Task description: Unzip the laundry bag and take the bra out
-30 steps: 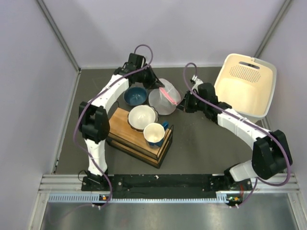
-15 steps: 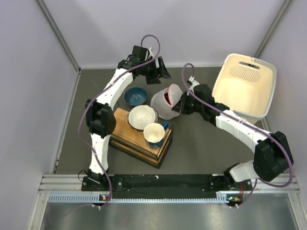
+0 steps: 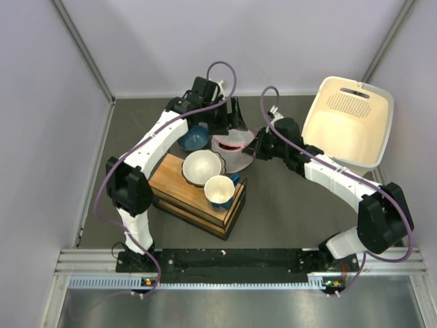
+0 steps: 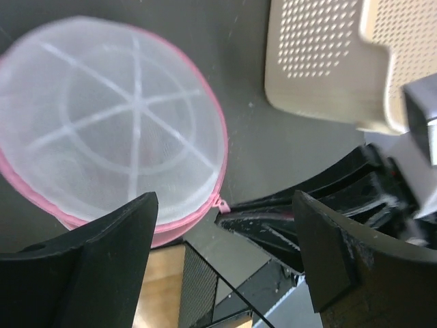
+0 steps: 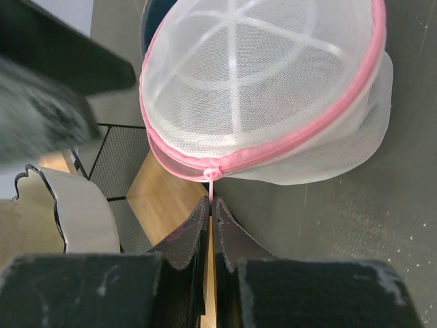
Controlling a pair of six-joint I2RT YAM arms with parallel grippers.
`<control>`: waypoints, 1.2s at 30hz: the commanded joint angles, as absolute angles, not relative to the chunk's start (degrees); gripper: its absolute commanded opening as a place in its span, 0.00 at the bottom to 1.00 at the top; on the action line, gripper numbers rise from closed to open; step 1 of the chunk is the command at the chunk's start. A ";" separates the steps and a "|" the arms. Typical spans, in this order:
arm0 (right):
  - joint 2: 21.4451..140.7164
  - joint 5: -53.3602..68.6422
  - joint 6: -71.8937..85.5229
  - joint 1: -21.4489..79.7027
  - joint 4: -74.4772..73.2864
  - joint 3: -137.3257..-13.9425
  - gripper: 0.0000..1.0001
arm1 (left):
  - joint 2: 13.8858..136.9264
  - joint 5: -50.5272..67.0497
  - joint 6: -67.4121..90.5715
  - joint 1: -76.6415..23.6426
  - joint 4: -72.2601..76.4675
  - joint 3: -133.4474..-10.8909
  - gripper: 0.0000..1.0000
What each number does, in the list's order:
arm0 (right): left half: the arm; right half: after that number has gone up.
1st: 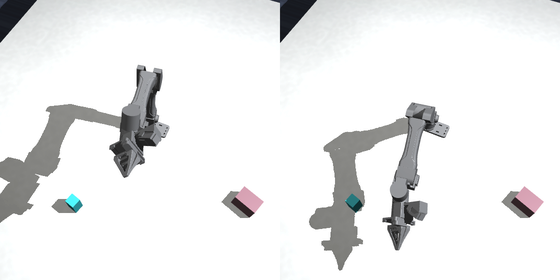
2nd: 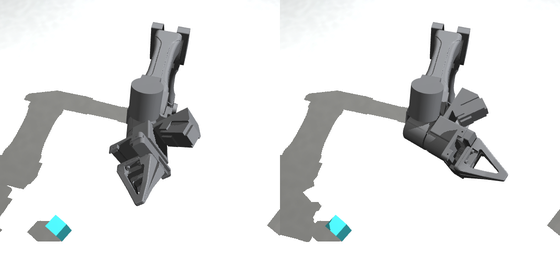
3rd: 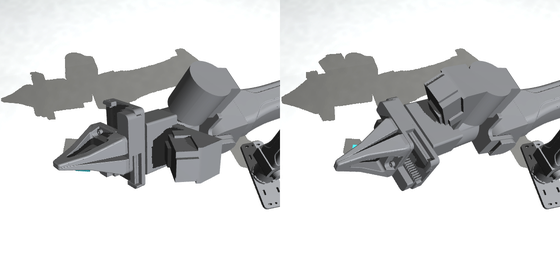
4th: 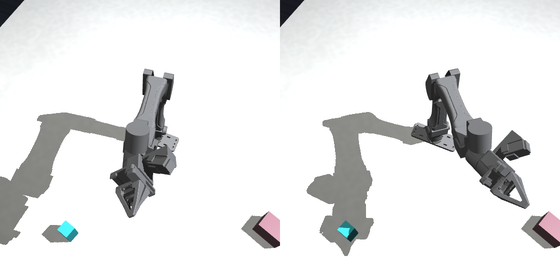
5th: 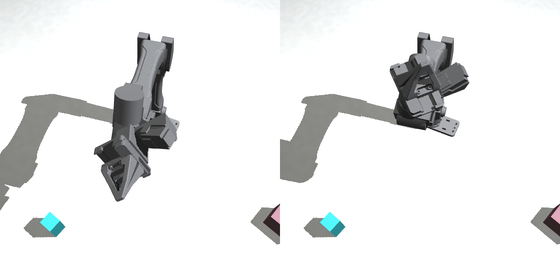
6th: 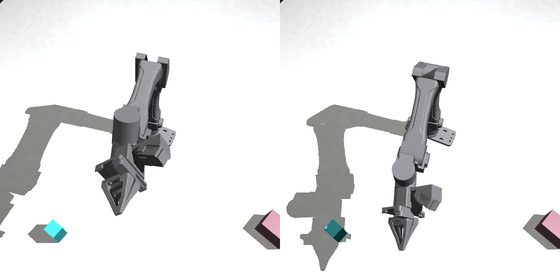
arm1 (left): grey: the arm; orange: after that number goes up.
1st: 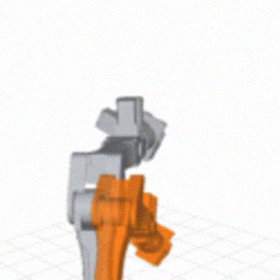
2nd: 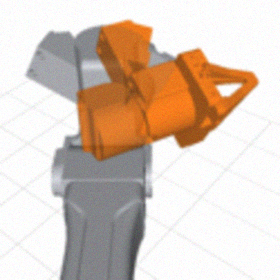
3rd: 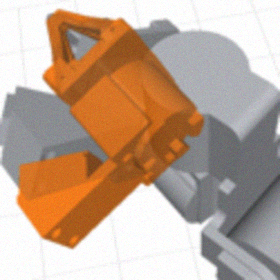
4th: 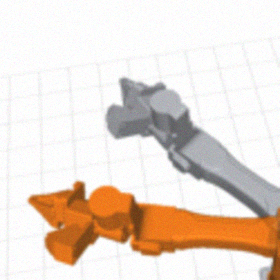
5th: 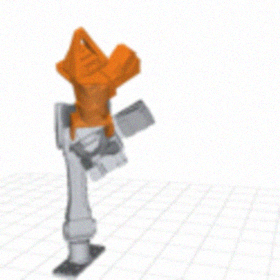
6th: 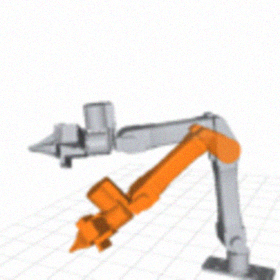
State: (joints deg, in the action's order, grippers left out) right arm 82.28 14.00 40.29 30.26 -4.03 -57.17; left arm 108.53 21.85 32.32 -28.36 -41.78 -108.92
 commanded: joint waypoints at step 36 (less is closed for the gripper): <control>82.53 7.38 41.66 27.51 -0.44 -59.41 0.00 | 110.38 38.13 53.17 -23.38 -24.18 -91.93 0.85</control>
